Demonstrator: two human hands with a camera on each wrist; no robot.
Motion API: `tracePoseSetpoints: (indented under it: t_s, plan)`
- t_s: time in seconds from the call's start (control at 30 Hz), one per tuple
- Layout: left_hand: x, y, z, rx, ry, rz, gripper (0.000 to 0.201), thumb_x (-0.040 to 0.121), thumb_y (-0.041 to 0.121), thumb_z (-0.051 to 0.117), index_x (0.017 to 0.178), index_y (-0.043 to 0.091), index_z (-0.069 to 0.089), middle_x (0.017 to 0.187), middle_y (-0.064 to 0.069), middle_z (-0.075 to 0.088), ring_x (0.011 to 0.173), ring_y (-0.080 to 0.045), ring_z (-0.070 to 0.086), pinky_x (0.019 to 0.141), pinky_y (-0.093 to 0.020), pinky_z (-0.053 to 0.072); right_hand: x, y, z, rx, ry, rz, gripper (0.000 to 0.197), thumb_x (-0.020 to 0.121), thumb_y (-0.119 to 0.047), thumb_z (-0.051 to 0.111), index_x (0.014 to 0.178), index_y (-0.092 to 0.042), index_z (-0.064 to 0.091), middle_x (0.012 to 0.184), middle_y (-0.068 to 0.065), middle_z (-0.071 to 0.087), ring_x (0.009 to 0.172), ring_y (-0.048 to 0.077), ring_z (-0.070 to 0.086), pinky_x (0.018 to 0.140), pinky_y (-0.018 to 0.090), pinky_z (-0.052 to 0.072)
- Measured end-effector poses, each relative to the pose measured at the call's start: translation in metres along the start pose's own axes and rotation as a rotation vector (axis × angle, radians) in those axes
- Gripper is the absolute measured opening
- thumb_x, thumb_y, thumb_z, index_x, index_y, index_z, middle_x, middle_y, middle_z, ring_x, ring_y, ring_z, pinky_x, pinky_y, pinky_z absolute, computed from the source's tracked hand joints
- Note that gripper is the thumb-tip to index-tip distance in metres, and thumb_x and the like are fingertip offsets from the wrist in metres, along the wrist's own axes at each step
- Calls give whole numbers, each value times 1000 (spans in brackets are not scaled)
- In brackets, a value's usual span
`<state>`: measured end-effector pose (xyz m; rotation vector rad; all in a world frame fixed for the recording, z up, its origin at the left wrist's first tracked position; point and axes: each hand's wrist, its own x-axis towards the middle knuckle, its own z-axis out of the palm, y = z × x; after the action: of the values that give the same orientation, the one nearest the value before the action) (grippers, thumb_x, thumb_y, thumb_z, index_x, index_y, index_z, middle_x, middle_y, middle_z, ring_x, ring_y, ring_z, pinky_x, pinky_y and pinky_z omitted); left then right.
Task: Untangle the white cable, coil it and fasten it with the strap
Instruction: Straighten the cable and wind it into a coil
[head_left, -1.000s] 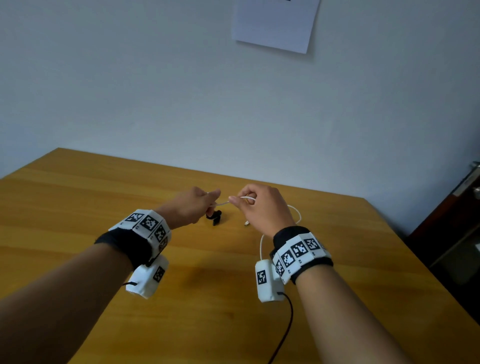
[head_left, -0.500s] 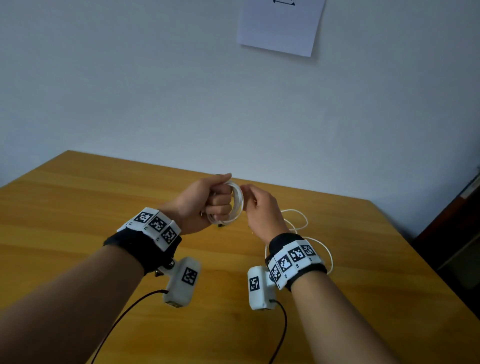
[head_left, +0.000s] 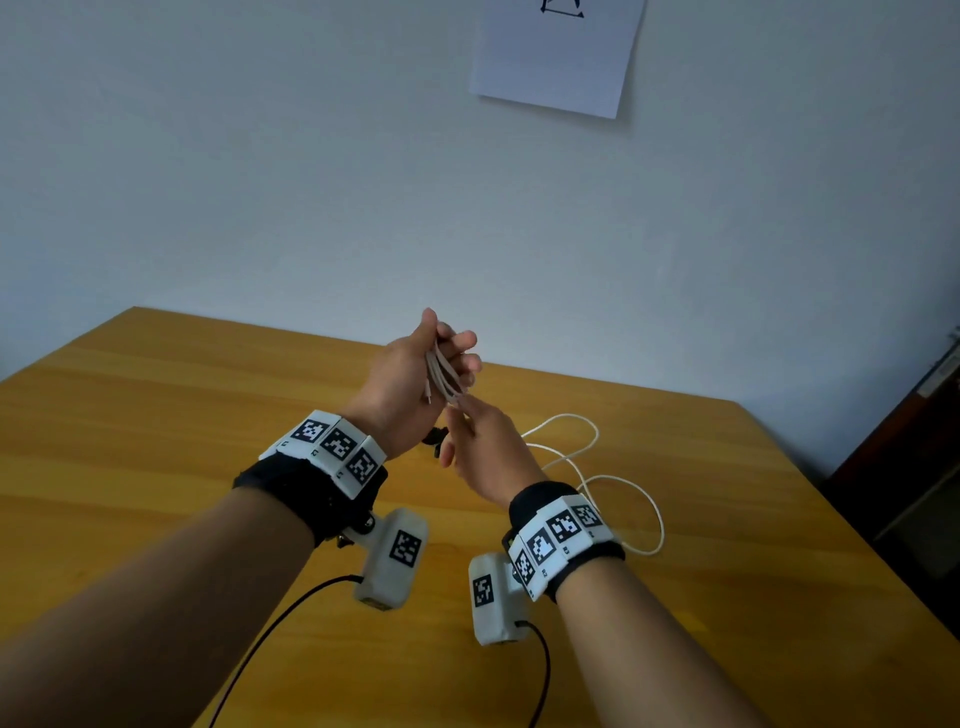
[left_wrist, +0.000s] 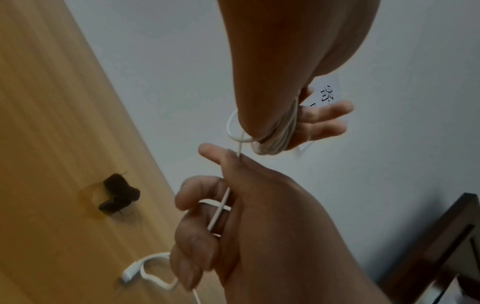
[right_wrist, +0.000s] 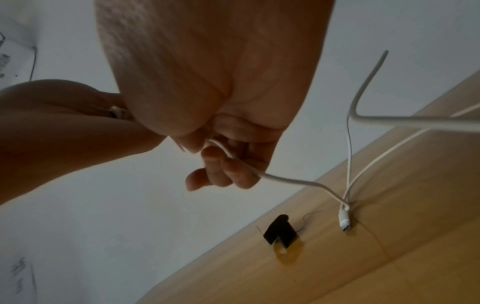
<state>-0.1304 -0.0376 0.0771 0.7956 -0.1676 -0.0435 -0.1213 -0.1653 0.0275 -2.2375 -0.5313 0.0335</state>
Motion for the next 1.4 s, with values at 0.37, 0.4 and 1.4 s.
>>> tracePoseSetpoints:
  t_s: [0.37,0.4,1.4]
  plan:
    - [8,-6,-13,787,37,288,53,110,32,24,103,-7,59,114,-4,75,104,-12,71,95,-34,52,-6,-13,-3,-82,-110,-15,19,105,-28,46,99,-23,63,66,3,73,43,7,51,50,24,39]
    - [10,-7,-16,872,46,298,56,109,32,24,110,-8,62,114,-2,74,105,-7,70,97,-31,52,-7,-14,-3,-93,-110,-25,25,106,-29,46,88,-23,61,66,4,74,44,10,51,51,25,39]
    - [-6,-9,-35,1456,1,-23,59,104,42,40,58,8,54,42,8,42,35,-7,34,44,-21,29,5,5,-35,-241,61,-42,16,94,-45,69,87,-31,65,79,-12,65,74,14,65,66,36,54]
